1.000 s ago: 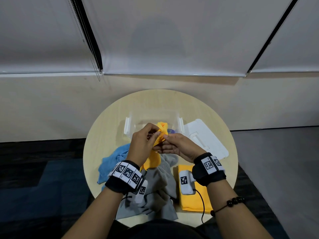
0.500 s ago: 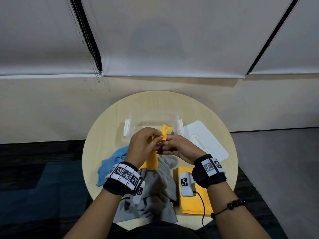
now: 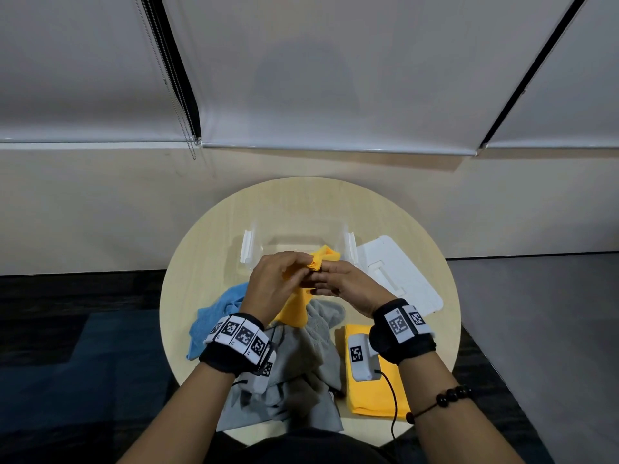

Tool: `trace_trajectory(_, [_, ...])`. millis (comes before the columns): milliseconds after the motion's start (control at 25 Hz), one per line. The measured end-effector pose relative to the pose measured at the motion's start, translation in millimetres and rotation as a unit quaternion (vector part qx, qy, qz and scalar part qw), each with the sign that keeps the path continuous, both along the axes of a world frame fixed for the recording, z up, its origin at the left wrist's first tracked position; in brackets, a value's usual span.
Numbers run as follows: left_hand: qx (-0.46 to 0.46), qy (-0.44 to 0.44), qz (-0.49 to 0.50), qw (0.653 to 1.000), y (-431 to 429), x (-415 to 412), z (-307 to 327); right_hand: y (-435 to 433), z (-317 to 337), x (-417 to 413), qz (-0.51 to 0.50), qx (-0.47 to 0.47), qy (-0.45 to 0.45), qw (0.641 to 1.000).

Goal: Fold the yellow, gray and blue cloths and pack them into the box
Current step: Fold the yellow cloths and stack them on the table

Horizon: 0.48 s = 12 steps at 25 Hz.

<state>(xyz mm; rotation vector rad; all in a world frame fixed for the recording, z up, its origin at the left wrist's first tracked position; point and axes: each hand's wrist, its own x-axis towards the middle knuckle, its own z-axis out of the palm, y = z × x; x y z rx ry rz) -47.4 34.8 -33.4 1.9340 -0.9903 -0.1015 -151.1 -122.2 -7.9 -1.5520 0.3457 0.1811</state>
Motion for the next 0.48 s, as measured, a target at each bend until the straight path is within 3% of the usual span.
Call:
trace_trajectory(240, [-0.085,0.068,0.018,0.994,3.9,6.4,28.6,-27.1,-28.0,-8.3,-0.1,-0.155,0.052,0.982])
trace_trajectory(320, [-0.147,0.125,-0.006,0.981,4.8,10.9,44.5,-30.2,-36.8,-15.6,-0.153,-0.125,0.045,0.979])
trace_trajectory(480, [-0.241,0.22,-0.032,0.945,7.9,21.9,67.9,-25.3,-32.8,-14.6,-0.114,-0.031,-0.065,0.991])
